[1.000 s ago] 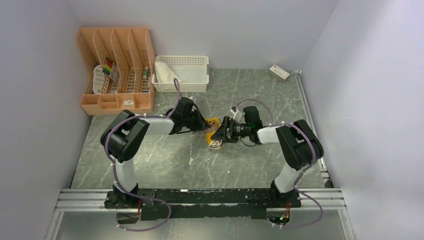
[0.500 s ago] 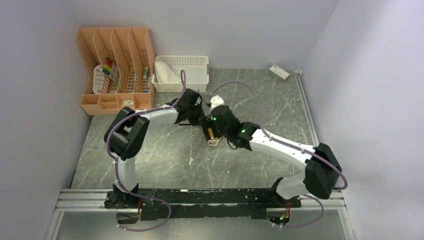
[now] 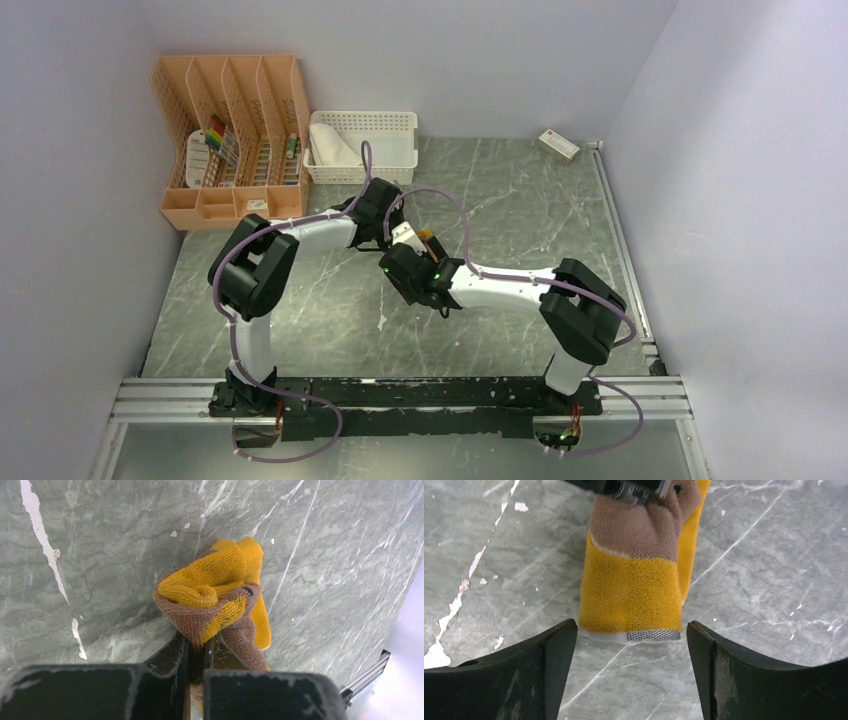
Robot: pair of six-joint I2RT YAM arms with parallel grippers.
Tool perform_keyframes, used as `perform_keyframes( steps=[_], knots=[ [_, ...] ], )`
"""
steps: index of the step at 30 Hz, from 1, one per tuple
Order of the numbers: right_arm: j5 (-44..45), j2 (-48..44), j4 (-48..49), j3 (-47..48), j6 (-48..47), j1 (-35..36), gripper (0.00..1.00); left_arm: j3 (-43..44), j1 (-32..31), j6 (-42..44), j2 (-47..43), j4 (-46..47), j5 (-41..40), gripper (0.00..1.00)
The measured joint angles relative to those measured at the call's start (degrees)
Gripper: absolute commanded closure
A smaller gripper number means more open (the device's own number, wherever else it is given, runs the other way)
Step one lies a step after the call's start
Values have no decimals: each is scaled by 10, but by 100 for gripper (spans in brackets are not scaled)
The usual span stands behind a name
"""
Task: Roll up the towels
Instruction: Roll the towel at the center of the board.
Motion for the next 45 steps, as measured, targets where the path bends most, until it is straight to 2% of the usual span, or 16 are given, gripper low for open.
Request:
perform_keyframes(
  steps=[6,15,16,18,21,23,24,26,27,29,31,39,45],
  knots=[
    [50,11,11,23,-9,14,24,-1,0,0,0,1,4,93],
    [72,53,38,25,-15,18,35,-3,4,-2,1,3,19,93],
    [75,58,43,25,-15,18,40,-3,5,-3,2,4,21,93],
    [76,68,50,25,-15,18,67,-5,8,-4,3,9,30,93],
    [75,81,55,25,-20,18,98,-15,14,-7,6,24,50,93],
    [74,85,60,23,-21,18,100,-22,18,-12,7,37,61,93],
    [74,86,62,22,-23,18,100,-26,19,-13,7,43,67,90],
    [73,86,67,19,-24,18,100,-33,23,-16,7,57,77,66],
    [71,86,73,16,-24,17,100,-39,26,-19,7,68,85,52],
    [57,82,93,0,-24,15,100,-59,33,-24,5,97,103,8],
    [30,66,119,-23,-20,6,100,-85,43,-38,-3,122,129,0],
    [-212,-50,215,-130,27,-127,100,-146,53,-45,-68,159,152,0],
    [-400,-75,268,-175,71,-234,100,-168,49,-45,-71,176,153,1]
  ],
)
